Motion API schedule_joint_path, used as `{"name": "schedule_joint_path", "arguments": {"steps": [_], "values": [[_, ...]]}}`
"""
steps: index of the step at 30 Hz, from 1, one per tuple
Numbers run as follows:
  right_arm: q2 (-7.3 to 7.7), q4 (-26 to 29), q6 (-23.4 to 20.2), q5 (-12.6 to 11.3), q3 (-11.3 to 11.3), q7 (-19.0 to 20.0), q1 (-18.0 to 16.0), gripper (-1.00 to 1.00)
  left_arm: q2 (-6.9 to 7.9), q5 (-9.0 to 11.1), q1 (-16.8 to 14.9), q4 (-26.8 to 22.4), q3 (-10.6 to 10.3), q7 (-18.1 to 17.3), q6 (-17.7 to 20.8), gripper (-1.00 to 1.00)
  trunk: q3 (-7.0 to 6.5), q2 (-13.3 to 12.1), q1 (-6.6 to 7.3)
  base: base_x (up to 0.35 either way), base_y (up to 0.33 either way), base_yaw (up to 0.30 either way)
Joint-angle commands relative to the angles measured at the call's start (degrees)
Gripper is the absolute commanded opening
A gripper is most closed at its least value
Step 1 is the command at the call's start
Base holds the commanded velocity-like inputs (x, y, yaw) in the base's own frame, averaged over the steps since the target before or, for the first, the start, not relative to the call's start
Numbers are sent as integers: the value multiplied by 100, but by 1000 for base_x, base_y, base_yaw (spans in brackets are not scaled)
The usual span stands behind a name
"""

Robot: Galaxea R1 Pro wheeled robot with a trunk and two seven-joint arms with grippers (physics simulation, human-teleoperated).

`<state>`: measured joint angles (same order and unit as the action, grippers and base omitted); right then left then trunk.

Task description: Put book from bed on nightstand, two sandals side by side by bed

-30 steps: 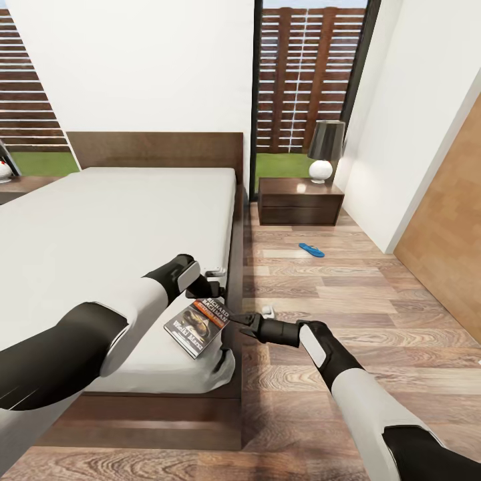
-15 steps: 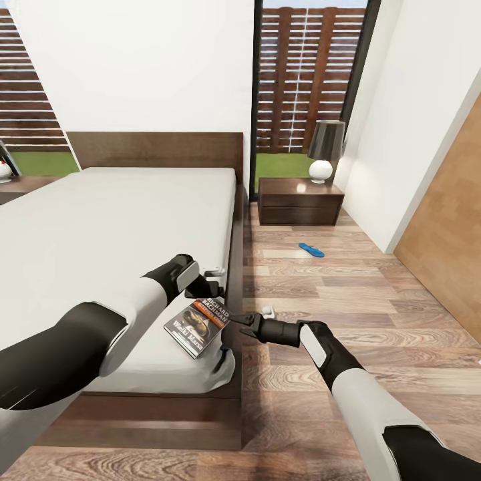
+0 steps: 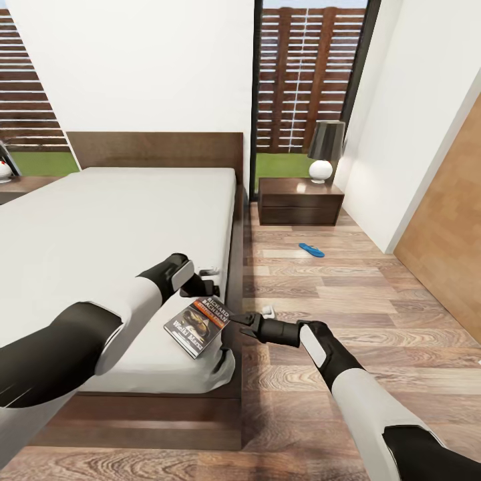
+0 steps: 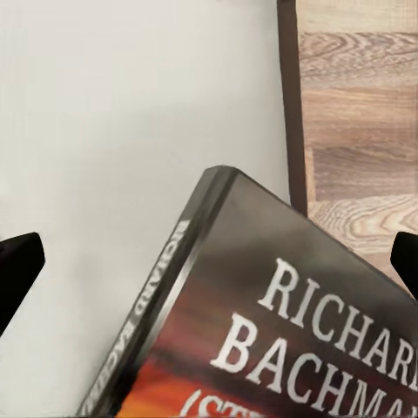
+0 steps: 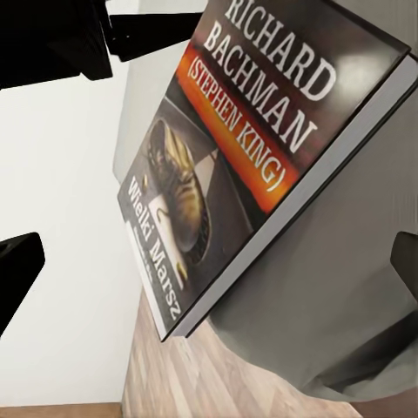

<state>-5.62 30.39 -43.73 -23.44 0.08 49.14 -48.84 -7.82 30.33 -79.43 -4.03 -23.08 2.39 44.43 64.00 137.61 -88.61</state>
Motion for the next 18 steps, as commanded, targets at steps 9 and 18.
{"name": "schedule_joint_path", "arguments": {"steps": [9, 18], "values": [[-8, 2, -27, -18, 1, -1, -2, 100, 141, 66, -2, -33, -25, 24, 22, 100, 5, 2, 1, 0, 0, 0], [-9, 2, -25, -18, 1, -1, -2, 100, 208, 69, -2, -40, -9, 18, 22, 100, 5, 2, 1, 0, 0, 0]]}}
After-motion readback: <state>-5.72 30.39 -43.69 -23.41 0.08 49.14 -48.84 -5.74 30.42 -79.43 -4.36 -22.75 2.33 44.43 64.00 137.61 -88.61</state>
